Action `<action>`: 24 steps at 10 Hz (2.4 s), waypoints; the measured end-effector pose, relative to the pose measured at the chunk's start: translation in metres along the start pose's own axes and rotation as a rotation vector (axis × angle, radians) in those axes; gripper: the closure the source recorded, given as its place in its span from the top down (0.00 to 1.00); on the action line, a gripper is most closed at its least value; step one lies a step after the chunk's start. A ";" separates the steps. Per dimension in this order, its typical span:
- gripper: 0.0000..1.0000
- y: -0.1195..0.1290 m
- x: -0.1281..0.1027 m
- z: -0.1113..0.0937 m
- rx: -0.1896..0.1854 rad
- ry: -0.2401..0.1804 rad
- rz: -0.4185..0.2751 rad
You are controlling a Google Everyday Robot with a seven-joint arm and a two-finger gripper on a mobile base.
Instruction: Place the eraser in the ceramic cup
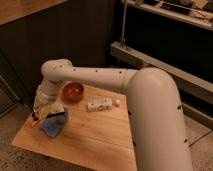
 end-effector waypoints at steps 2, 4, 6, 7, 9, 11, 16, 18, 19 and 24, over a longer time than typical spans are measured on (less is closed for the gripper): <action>0.30 0.001 0.002 -0.004 0.012 -0.034 0.008; 0.30 0.002 0.003 -0.009 0.030 -0.079 0.017; 0.30 0.004 0.004 -0.012 0.040 -0.109 0.020; 0.30 0.006 0.006 -0.013 0.047 -0.133 0.025; 0.30 0.007 0.009 -0.011 0.054 -0.159 0.028; 0.30 0.007 0.012 -0.006 0.057 -0.180 0.023; 0.30 0.003 0.017 0.004 0.060 -0.198 -0.009; 0.30 -0.001 0.019 0.005 0.066 -0.200 -0.024; 0.30 -0.003 0.020 0.006 0.068 -0.201 -0.029; 0.30 -0.011 0.024 -0.001 0.094 -0.250 0.010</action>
